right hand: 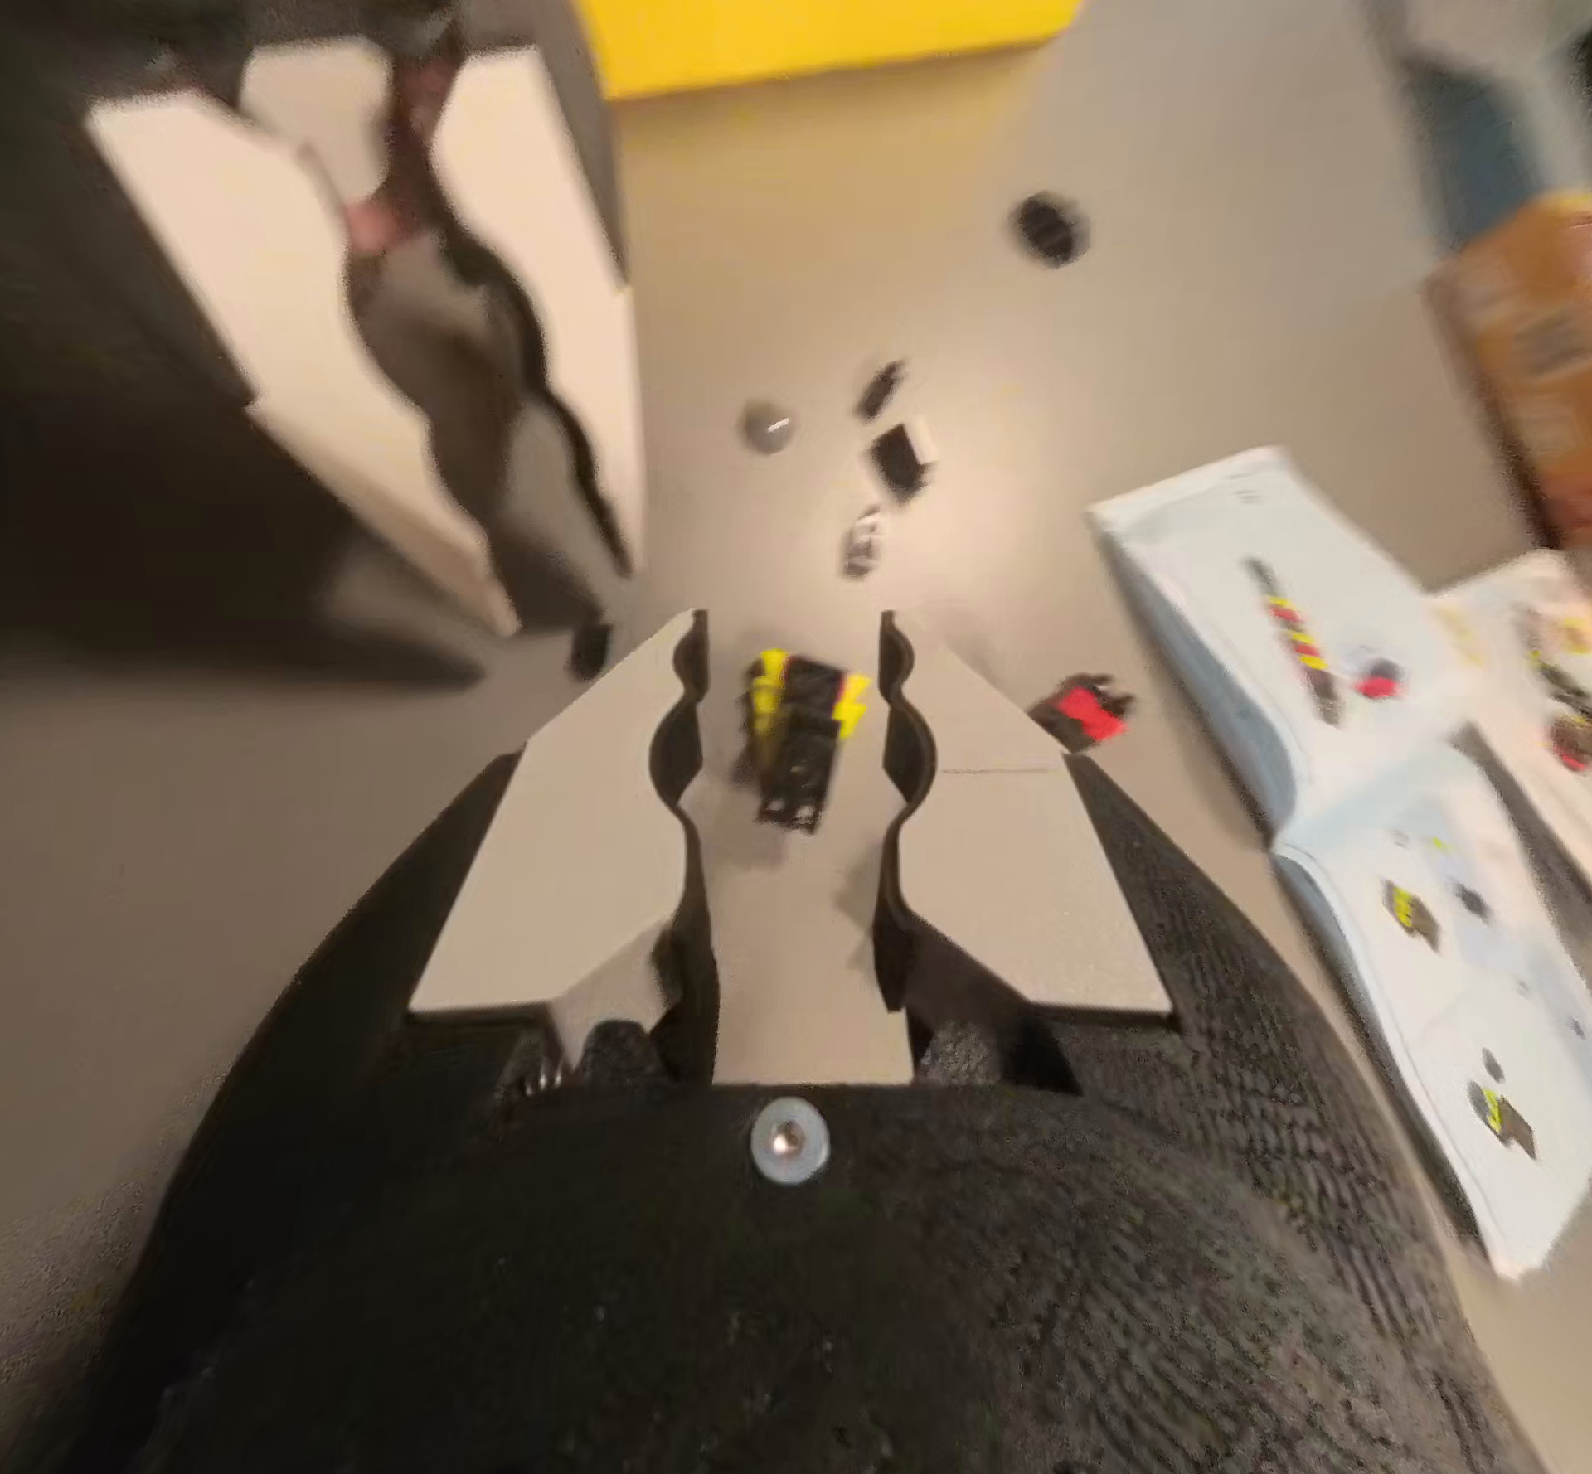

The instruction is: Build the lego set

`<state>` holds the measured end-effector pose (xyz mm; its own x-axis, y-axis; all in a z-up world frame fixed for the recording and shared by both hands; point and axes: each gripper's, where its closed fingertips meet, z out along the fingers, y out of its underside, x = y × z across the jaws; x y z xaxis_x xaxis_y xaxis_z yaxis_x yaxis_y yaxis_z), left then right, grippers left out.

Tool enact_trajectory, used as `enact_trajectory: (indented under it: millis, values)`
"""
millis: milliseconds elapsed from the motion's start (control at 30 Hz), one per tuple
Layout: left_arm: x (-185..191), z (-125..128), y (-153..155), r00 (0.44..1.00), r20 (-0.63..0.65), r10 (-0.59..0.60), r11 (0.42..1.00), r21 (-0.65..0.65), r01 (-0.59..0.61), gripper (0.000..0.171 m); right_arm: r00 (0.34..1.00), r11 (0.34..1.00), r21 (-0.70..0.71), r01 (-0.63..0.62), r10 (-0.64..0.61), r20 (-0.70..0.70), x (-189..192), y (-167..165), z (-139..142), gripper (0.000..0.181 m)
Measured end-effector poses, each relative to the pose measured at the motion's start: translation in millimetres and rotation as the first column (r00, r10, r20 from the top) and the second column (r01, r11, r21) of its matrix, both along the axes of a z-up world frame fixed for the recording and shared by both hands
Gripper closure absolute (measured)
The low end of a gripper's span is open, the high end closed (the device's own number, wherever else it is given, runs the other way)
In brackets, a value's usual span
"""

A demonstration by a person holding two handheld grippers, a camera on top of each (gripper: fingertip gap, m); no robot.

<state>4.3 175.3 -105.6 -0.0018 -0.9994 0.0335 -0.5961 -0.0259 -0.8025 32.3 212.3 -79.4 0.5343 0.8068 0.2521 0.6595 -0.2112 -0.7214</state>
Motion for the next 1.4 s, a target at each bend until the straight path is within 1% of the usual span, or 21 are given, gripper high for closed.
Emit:
enact_trajectory:
  millis: [33, 67, 133, 233, 300, 467, 567, 633, 667, 800, 933, 1000, 1100, 1267, 1400]
  values:
    - [1.7, -0.9, 0.9, 1.000, -0.007, -0.019, 1.000, 0.014, 0.019, 0.144, 0.997, 0.997, 0.051, 0.052, -0.048, -0.063, 5.0, 7.9, 7.5, 0.139]
    - [3.2, -1.9, 2.3, 0.999, -0.017, -0.034, 0.999, 0.024, 0.034, 0.143, 0.989, 0.994, 0.062, 0.085, -0.077, -0.123, 9.1, 10.7, 10.6, 0.137]
    - [5.7, -4.6, 3.0, 0.996, -0.040, -0.078, 0.996, 0.036, 0.079, 0.143, 0.975, 0.992, 0.021, 0.124, -0.118, -0.188, 17.6, 9.7, 4.2, 0.134]
    - [8.6, -10.3, 1.9, 0.989, -0.075, -0.127, 0.991, 0.044, 0.130, 0.146, 0.974, 0.989, -0.076, 0.125, -0.137, -0.180, 25.5, 0.9, -18.3, 0.135]
    - [10.2, -12.2, 0.1, 0.985, -0.082, -0.151, 0.987, 0.051, 0.156, 0.150, 0.976, 0.988, -0.099, 0.120, -0.136, -0.170, 26.1, -1.5, -26.7, 0.138]
    - [10.0, -12.6, 0.2, 0.984, -0.080, -0.159, 0.985, 0.046, 0.163, 0.157, 0.979, 0.988, -0.088, 0.130, -0.142, -0.146, 27.0, 1.4, -31.1, 0.146]
    - [10.4, -12.7, 0.4, 0.983, -0.081, -0.164, 0.984, 0.063, 0.169, 0.164, 0.977, 0.987, -0.085, 0.137, -0.149, -0.152, 28.9, 2.6, -29.9, 0.156]
    - [11.0, -12.5, 2.0, 0.984, -0.080, -0.159, 0.983, 0.076, 0.165, 0.164, 0.979, 0.987, -0.091, 0.135, -0.147, -0.143, 29.5, 1.9, -31.3, 0.161]
    - [11.4, -12.3, 4.1, 0.986, -0.079, -0.149, 0.984, 0.089, 0.155, 0.164, 0.981, 0.987, -0.092, 0.129, -0.141, -0.134, 29.4, 1.1, -31.9, 0.164]
    - [15.1, -3.0, 14.5, 0.995, -0.026, -0.093, 0.986, 0.134, 0.095, 0.164, 0.993, 0.992, -0.094, 0.079, -0.087, -0.083, 28.9, -5.1, -30.3, 0.166]
    - [19.3, 6.2, 23.9, 0.999, -0.007, -0.044, 0.994, 0.103, 0.045, 0.164, 0.998, 0.991, -0.132, -0.007, -0.002, -0.068, 24.9, -16.3, -24.5, 0.166]
    - [22.4, 10.8, 26.6, 0.999, -0.005, -0.039, 0.994, 0.101, 0.039, 0.164, 0.998, 0.986, -0.162, -0.047, 0.040, -0.047, 23.4, -23.0, -25.2, 0.166]
    - [26.0, 13.9, 25.5, 0.998, -0.018, -0.059, 0.993, 0.106, 0.060, 0.164, 0.996, 0.975, -0.207, -0.083, 0.079, -0.029, 21.3, -31.6, -27.6, 0.166]
    - [27.9, 2.0, 12.5, 0.986, -0.097, -0.136, 0.989, 0.051, 0.141, 0.164, 0.993, 0.966, -0.232, -0.115, 0.110, -0.035, 17.1, -38.8, -28.3, 0.166]
    - [29.0, 1.7, 8.6, 0.983, -0.099, -0.153, 0.988, 0.023, 0.156, 0.164, 0.992, 0.963, -0.237, -0.129, 0.124, -0.035, 14.8, -41.3, -29.3, 0.166]
